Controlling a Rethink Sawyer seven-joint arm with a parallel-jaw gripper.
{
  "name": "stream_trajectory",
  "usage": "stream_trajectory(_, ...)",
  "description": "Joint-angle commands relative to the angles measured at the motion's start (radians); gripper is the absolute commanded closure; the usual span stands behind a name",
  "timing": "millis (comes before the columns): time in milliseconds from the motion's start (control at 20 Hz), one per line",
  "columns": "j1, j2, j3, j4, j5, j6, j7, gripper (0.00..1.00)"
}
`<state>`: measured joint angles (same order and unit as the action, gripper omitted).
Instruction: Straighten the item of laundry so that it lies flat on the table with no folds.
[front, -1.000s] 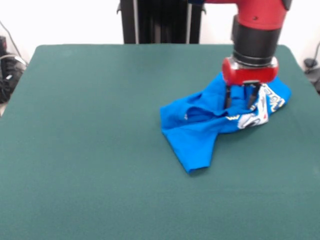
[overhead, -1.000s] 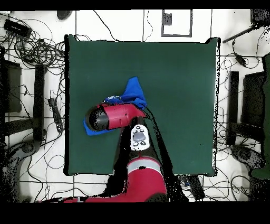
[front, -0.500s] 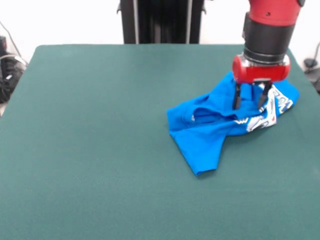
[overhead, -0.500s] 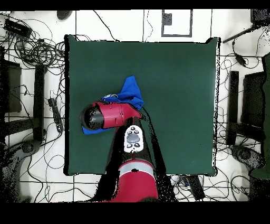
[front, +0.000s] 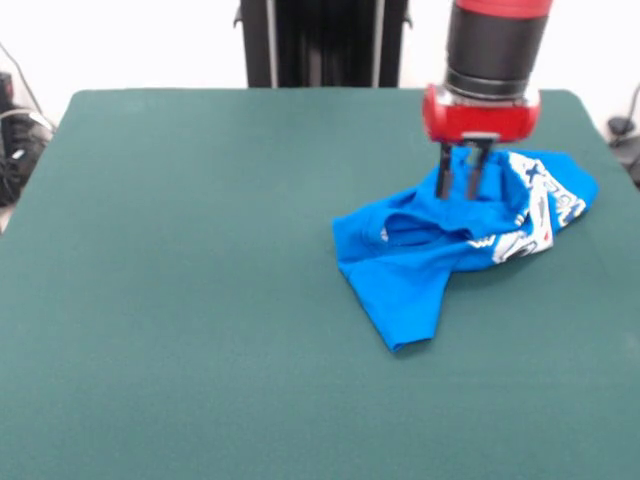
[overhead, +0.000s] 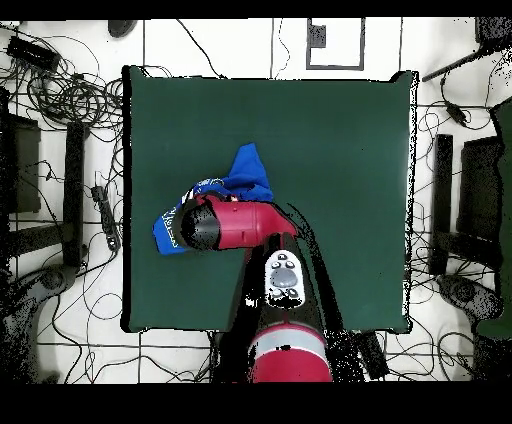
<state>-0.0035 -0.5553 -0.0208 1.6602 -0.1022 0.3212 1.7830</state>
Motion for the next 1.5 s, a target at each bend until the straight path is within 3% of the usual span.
stream_trajectory(50, 0.006, -0.009, -0.025, 0.121, 0.006, -0.063, 0.209, 1.0)
stream_trajectory(350, -0.03, -0.046, 0.003, 0.168, 0.017, -0.02, 0.17, 1.0)
stream_trajectory(700, -0.067, -0.061, 0.03, 0.216, -0.016, -0.082, 0.14, 1.0)
stream_trajectory(750, -0.072, -0.062, 0.033, 0.225, -0.018, -0.104, 0.142, 0.0)
stream_trajectory(1000, -0.108, -0.072, 0.058, 0.268, -0.018, -0.062, 0.111, 0.0)
stream_trajectory(1500, -0.207, -0.022, 0.094, 0.366, -0.107, -0.193, 0.089, 0.0)
